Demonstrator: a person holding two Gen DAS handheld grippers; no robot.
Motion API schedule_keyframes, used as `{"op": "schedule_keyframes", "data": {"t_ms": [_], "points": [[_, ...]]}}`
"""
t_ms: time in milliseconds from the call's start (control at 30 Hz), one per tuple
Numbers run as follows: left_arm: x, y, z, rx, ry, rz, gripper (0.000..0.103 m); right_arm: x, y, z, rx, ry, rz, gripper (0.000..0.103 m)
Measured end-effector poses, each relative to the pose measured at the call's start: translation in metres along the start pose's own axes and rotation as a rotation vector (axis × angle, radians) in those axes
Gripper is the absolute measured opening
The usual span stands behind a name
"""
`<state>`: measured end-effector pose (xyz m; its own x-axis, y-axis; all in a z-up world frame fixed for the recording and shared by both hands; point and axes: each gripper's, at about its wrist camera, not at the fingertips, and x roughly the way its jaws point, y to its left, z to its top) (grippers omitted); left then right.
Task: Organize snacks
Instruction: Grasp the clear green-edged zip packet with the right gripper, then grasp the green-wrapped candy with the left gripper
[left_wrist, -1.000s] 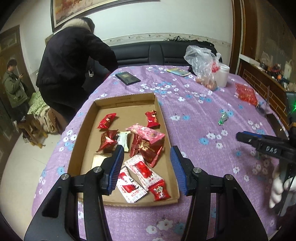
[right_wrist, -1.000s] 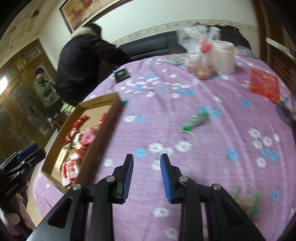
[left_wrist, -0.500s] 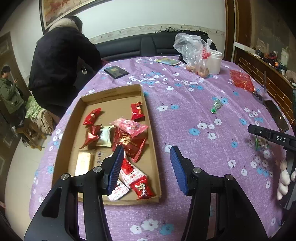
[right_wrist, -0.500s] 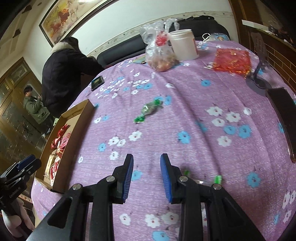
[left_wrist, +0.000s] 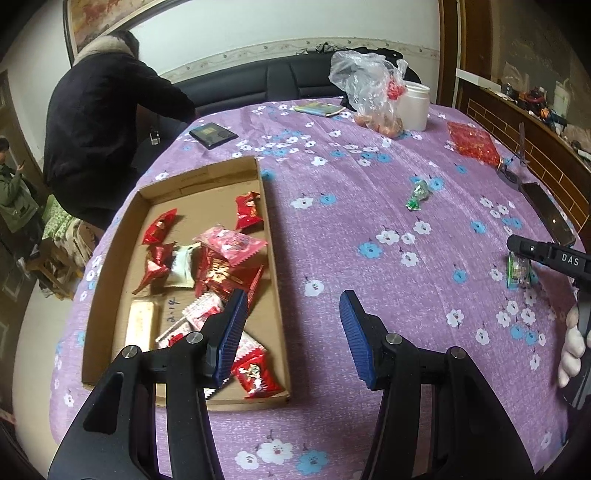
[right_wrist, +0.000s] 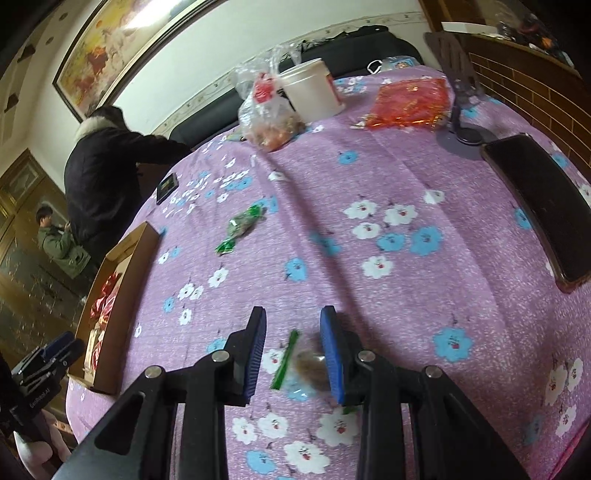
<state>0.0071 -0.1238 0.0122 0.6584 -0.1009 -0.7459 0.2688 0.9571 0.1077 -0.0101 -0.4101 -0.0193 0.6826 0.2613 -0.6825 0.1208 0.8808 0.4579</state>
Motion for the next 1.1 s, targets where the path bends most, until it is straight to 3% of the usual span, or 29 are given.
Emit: {"op": "schedule_keyframes", "data": {"t_ms": [400, 667, 967, 1100], "points": [[0.009, -0.011, 0.004, 0.003, 0.016, -0.021, 0.052, 0.002, -0.014, -0.004, 0.036, -0.01, 0.024, 0.033], [0.014, -0.021, 0.006, -0.032, 0.023, -0.147, 0.052, -0.004, -0.021, -0.004, 0.076, -0.033, 0.05, 0.033], [0.021, -0.027, 0.008, -0.057, 0.045, -0.211, 0.052, -0.002, -0.014, -0.006, 0.038, -0.022, 0.01, 0.034], [0.023, -0.027, 0.011, -0.056, 0.065, -0.241, 0.052, 0.0, -0.011, -0.008, 0.022, 0.026, 0.017, 0.049]]}}
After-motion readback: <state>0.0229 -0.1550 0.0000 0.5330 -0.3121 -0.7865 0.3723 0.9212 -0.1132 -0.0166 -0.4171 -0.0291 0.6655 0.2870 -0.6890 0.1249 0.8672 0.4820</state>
